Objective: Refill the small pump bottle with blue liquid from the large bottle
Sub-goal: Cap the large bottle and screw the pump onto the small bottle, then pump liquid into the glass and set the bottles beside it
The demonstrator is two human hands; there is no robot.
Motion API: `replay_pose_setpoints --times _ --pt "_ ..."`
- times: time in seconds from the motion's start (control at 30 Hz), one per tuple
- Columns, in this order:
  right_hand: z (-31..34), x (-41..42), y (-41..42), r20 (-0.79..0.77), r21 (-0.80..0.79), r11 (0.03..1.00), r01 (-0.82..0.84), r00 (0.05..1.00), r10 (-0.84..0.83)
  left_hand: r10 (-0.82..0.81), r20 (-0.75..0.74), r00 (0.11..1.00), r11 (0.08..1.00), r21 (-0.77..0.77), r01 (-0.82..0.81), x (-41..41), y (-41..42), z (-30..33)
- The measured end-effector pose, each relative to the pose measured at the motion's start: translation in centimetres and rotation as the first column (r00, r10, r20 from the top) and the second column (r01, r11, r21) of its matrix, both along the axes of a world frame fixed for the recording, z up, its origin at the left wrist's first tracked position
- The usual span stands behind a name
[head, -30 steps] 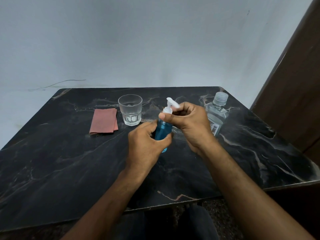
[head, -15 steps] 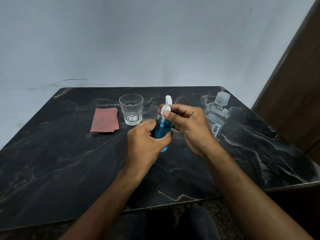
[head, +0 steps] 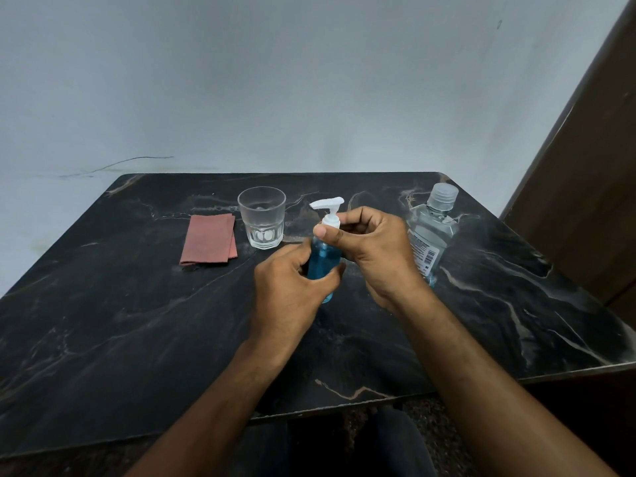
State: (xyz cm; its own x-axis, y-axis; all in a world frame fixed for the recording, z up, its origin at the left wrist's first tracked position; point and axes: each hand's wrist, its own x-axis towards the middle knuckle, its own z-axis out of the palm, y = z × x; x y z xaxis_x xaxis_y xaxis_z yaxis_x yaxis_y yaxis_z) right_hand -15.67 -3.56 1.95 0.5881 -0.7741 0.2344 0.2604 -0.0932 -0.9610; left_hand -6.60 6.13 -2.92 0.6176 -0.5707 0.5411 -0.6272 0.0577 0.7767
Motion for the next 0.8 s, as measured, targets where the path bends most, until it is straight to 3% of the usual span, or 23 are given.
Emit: replay_pose_setpoints --times 0.3,0.57,0.67,0.8 --pt "-0.8 -0.6 -0.2 -0.063 -0.014 0.998 -0.067 0.996 0.066 -0.042 -0.145 0.989 0.995 0.078 0.054 0.0 0.0 -0.3" --pt "-2.4 -1.4 -0.1 -0.148 -0.116 0.977 -0.181 0.976 0.163 -0.132 -0.144 0.981 0.988 0.058 0.141 -0.2 0.2 -0.2" --pt "-2.8 -1.1 0.0 -0.183 -0.154 0.977 -0.149 0.976 0.120 -0.180 -0.158 0.971 0.973 0.117 0.200 0.2 0.0 -0.4" --pt "-3.1 -0.5 -0.1 -0.200 -0.204 0.978 -0.039 0.980 -0.002 -0.233 -0.059 0.971 0.949 0.204 0.240 1.8 0.4 -0.3"
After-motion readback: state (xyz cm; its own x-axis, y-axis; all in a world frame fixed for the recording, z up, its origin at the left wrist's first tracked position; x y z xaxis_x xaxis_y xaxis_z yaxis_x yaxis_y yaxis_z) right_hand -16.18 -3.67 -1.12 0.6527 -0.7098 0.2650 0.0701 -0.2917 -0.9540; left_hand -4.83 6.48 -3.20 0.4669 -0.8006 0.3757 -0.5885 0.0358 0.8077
